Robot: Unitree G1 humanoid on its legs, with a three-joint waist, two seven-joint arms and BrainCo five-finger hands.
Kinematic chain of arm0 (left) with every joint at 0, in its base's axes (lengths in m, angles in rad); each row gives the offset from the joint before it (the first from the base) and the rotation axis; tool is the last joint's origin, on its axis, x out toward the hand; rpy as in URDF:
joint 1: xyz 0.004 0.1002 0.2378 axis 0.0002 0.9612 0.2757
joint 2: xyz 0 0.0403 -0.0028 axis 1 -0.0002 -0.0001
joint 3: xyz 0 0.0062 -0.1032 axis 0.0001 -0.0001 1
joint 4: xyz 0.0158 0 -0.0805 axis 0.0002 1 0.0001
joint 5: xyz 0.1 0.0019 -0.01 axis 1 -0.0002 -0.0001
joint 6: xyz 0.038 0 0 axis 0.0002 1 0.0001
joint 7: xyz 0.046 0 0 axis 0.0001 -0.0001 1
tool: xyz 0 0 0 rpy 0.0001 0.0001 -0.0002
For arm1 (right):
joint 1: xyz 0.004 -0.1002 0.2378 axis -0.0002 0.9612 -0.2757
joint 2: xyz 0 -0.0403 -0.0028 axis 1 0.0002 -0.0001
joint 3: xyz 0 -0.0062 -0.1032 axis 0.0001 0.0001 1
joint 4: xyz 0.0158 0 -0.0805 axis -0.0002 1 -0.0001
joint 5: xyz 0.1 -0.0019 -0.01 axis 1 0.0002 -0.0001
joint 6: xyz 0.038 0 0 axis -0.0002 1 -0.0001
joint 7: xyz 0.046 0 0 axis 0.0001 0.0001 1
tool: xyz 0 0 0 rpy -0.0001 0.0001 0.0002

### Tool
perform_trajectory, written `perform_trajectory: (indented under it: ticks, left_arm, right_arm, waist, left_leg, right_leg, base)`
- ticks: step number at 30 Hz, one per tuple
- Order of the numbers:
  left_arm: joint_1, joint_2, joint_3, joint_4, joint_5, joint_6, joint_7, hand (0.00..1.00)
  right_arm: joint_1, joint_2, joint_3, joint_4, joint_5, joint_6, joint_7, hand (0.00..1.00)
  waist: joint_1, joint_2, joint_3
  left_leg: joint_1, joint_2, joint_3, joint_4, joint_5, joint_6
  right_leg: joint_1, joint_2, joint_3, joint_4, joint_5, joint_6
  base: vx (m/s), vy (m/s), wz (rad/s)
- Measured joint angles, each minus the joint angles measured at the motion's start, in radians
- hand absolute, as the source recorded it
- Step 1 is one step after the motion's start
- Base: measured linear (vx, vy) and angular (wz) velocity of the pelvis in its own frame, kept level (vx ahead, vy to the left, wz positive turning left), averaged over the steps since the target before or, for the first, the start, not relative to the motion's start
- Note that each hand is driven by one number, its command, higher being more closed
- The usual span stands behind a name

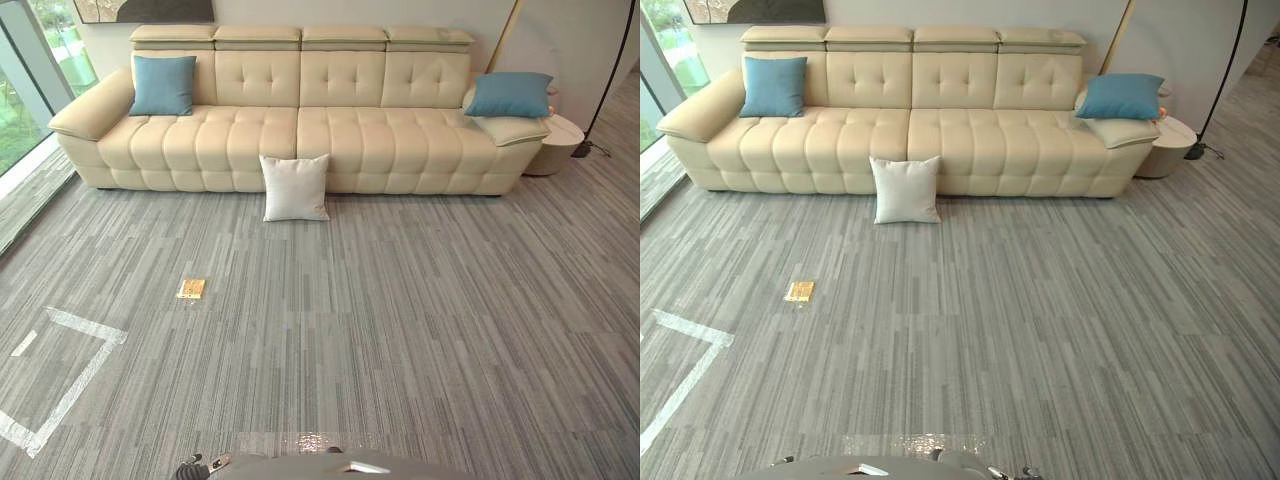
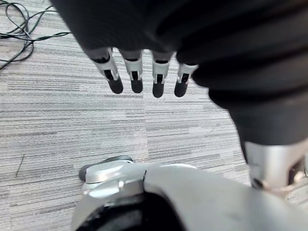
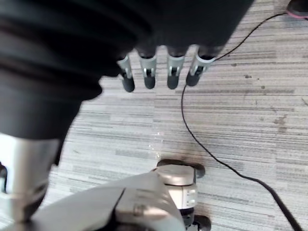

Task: Pick up cushions and gather them together orderly.

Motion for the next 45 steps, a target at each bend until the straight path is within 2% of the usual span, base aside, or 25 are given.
perform_trajectory:
  ticks: [3, 9, 25, 29, 32, 33, 34, 35, 36, 37, 38, 40, 42, 44, 45]
  left_arm:
    - [-0.009, -0.002, 0.030, 0.020, 0.001, 0.000, -0.001, 0.00]
    - [-0.034, -0.007, 0.063, 0.024, 0.018, -0.002, -0.002, 0.00]
    - [-0.046, -0.008, 0.063, 0.029, 0.019, -0.020, -0.004, 0.00]
    - [-0.064, -0.012, 0.082, 0.027, 0.018, -0.020, -0.004, 0.00]
    - [-0.068, -0.014, 0.081, 0.015, 0.018, -0.020, -0.003, 0.00]
    - [-0.076, -0.017, 0.080, 0.003, 0.017, -0.021, -0.003, 0.00]
    - [-0.076, -0.017, 0.080, 0.000, 0.017, -0.021, -0.004, 0.00]
    - [-0.080, -0.015, 0.080, -0.001, 0.017, -0.021, -0.004, 0.00]
    - [-0.087, -0.013, 0.080, -0.002, 0.017, -0.020, -0.004, 0.00]
    - [-0.095, -0.013, 0.080, -0.001, 0.017, -0.020, -0.003, 0.00]
    - [-0.102, -0.004, 0.081, -0.002, 0.016, -0.019, -0.003, 0.00]
    - [-0.102, 0.005, 0.082, -0.002, 0.016, -0.018, -0.003, 0.00]
    - [-0.106, 0.008, 0.080, -0.011, 0.016, -0.017, -0.002, 0.00]
    - [-0.126, 0.002, 0.080, -0.020, 0.016, -0.018, -0.002, 0.00]
    - [-0.158, -0.015, 0.071, -0.019, 0.016, -0.018, -0.002, 0.00]
  right_arm:
    - [-0.017, 0.004, -0.026, 0.028, 0.000, 0.001, 0.000, 0.00]
    - [-0.047, 0.014, -0.066, 0.027, -0.001, 0.000, -0.001, 0.00]
    - [-0.054, 0.020, -0.092, 0.022, -0.009, 0.001, 0.000, 0.00]
    - [-0.055, 0.024, -0.088, 0.000, -0.010, 0.001, -0.001, 0.00]
    - [-0.057, 0.027, -0.082, -0.033, -0.010, 0.002, -0.001, 0.00]
    - [-0.054, 0.031, -0.080, -0.061, -0.011, 0.001, -0.001, 0.00]
    - [-0.052, 0.032, -0.080, -0.064, -0.010, 0.001, -0.001, 0.00]
    - [-0.047, 0.036, -0.079, -0.081, -0.010, 0.002, 0.000, 0.00]
    - [-0.044, 0.040, -0.078, -0.100, -0.011, 0.001, 0.000, 0.00]
    - [-0.045, 0.040, -0.072, -0.119, -0.010, 0.001, 0.000, 0.00]
    - [-0.043, 0.049, -0.070, -0.135, -0.009, 0.000, 0.000, 0.00]
    - [-0.041, 0.056, -0.069, -0.132, -0.009, 0.001, -0.001, 0.00]
    - [-0.042, 0.060, -0.070, -0.133, -0.009, 0.001, 0.000, 0.00]
    - [-0.044, 0.059, -0.075, -0.130, -0.009, 0.002, -0.001, 0.00]
    - [-0.047, 0.054, -0.089, -0.130, -0.008, 0.002, -0.001, 0.00]
  waist:
    - [-0.001, 0.004, 0.004]
    - [0.011, 0.000, 0.033]
    - [0.029, 0.001, 0.049]
    - [0.051, -0.003, 0.064]
    - [0.051, -0.003, 0.069]
    - [0.055, -0.002, 0.073]
    - [0.056, -0.004, 0.076]
    - [0.052, -0.014, 0.087]
    - [0.052, -0.005, 0.092]
    - [0.052, -0.007, 0.101]
    - [0.046, -0.012, 0.112]
    - [0.046, -0.026, 0.115]
    - [0.036, -0.032, 0.116]
    - [0.029, -0.030, 0.117]
    - [0.005, -0.012, 0.124]
  left_leg:
    - [0.020, 0.003, 0.005, -0.017, 0.012, 0.009]
    - [0.053, 0.007, 0.027, -0.045, 0.007, 0.002]
    - [0.045, 0.022, 0.087, -0.042, -0.004, -0.005]
    - [0.008, 0.040, 0.124, 0.034, -0.047, 0.000]
    - [-0.050, 0.067, 0.148, 0.150, -0.116, 0.005]
    - [-0.065, 0.080, 0.162, 0.205, -0.155, 0.007]
    - [-0.068, 0.083, 0.163, 0.222, -0.170, 0.008]
    - [-0.077, 0.091, 0.161, 0.277, -0.216, 0.012]
    - [-0.080, 0.096, 0.158, 0.307, -0.254, 0.015]
    - [-0.073, 0.102, 0.158, 0.332, -0.279, 0.019]
    - [-0.048, 0.102, 0.155, 0.347, -0.305, 0.021]
    - [-0.002, 0.103, 0.148, 0.348, -0.331, 0.009]
    - [0.041, 0.106, 0.138, 0.331, -0.359, 0.001]
    - [0.087, 0.109, 0.129, 0.293, -0.362, -0.012]
    - [0.145, 0.120, 0.097, 0.218, -0.357, -0.024]
  right_leg:
    - [0.030, 0.005, 0.001, -0.040, 0.019, -0.003]
    - [0.067, 0.012, 0.011, -0.089, 0.028, 0.001]
    - [0.051, 0.028, 0.060, -0.114, 0.045, 0.000]
    - [0.031, 0.036, 0.093, -0.103, 0.047, 0.004]
    - [-0.017, 0.045, 0.097, -0.028, 0.000, 0.013]
    - [-0.059, 0.037, 0.053, 0.058, -0.055, 0.024]
    - [-0.070, 0.033, 0.040, 0.093, -0.072, 0.031]
    - [-0.100, 0.029, 0.019, 0.193, -0.122, 0.054]
    - [-0.139, 0.021, -0.003, 0.315, -0.143, 0.055]
    - [-0.229, 0.011, -0.038, 0.504, -0.155, 0.050]
    - [-0.314, -0.019, -0.074, 0.694, -0.182, 0.031]
    - [-0.364, -0.047, -0.113, 0.778, -0.215, 0.040]
    - [-0.402, -0.072, -0.163, 0.746, -0.229, 0.046]
    - [-0.444, -0.073, -0.202, 0.659, -0.226, 0.040]
    - [-0.481, -0.054, -0.211, 0.546, -0.189, 0.015]
  base:
    - [0.12, 0.001, -0.05]
    - [0.07, 0.001, -0.07]
    - [-0.03, -0.014, -0.11]
    - [-0.02, -0.010, -0.30]
    - [0.00, 0.001, -0.27]
    - [0.02, 0.024, -0.19]
    - [0.03, 0.041, -0.16]
    - [0.04, 0.052, -0.05]
    - [0.04, 0.071, -0.08]
    - [0.13, 0.077, -0.01]
    - [0.16, 0.063, -0.01]
    - [0.28, 0.040, 0.03]
    - [0.41, -0.008, 0.15]
    - [0.57, -0.066, 0.42]
    - [0.60, -0.116, 0.71]
